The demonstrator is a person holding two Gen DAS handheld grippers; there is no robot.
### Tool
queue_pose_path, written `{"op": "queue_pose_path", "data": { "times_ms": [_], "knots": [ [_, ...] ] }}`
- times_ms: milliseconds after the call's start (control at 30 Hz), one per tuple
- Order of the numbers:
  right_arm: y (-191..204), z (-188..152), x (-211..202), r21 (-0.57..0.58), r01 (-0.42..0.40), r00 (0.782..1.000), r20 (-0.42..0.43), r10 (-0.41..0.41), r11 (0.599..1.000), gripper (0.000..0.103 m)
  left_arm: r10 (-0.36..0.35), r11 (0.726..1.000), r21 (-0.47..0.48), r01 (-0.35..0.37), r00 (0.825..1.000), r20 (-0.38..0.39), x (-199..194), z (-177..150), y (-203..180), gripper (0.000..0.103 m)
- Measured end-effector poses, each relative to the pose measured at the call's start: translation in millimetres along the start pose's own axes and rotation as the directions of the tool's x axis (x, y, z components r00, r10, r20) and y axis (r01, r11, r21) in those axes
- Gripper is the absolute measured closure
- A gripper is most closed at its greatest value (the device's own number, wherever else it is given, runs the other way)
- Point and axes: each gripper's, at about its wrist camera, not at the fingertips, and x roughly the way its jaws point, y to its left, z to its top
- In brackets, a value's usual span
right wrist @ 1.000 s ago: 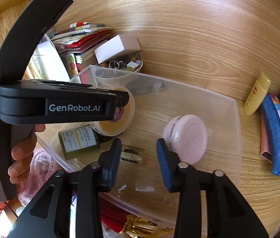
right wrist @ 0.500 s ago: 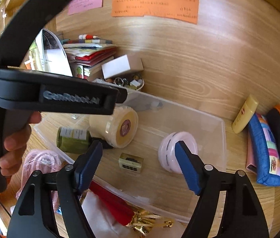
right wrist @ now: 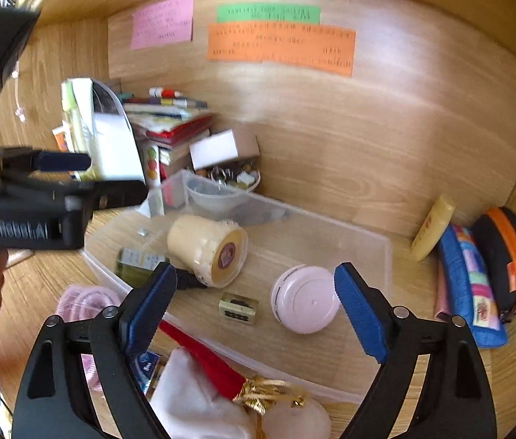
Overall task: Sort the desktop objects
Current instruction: 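Grasp the bagged pink rope with the left gripper while the right gripper grasps the white drawstring pouch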
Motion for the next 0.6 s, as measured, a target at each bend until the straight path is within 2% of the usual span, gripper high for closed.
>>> {"op": "queue_pose_path", "data": {
  "times_ms": [67,133,200,267,433,600],
  "knots": [
    [1,0,-12,-0.001,0.001,1.000,0.020,-0.001,1.000,0.013,-0.002,1.000,0.000,0.002,1.000,0.002,-5,-6,3,0.011],
    [2,-2,-24,-0.001,0.004,0.999,0.039,-0.004,1.000,0.006,-0.001,1.000,0.003,0.001,1.000,0.008,-9,-11,5,0.010],
    [2,-5,-34,0.000,0.020,0.998,0.057,-0.020,1.000,0.001,0.032,0.999,0.015,-0.032,0.999,0.017,-12,-17,7,0.009],
    [2,-9,-43,0.001,0.045,0.997,0.068,-0.045,0.999,0.001,0.064,0.998,0.026,-0.064,0.998,0.017,-14,-24,11,0.009],
    [-9,-21,-59,0.032,0.087,0.994,0.067,-0.089,0.996,0.001,0.061,0.998,0.021,-0.061,0.998,-0.007,-18,-39,22,0.009],
    [-21,-36,-60,0.058,0.148,0.989,0.021,-0.149,0.987,0.001,0.058,0.998,0.013,-0.057,0.997,-0.057,-17,-60,29,0.009]
  ]
}}
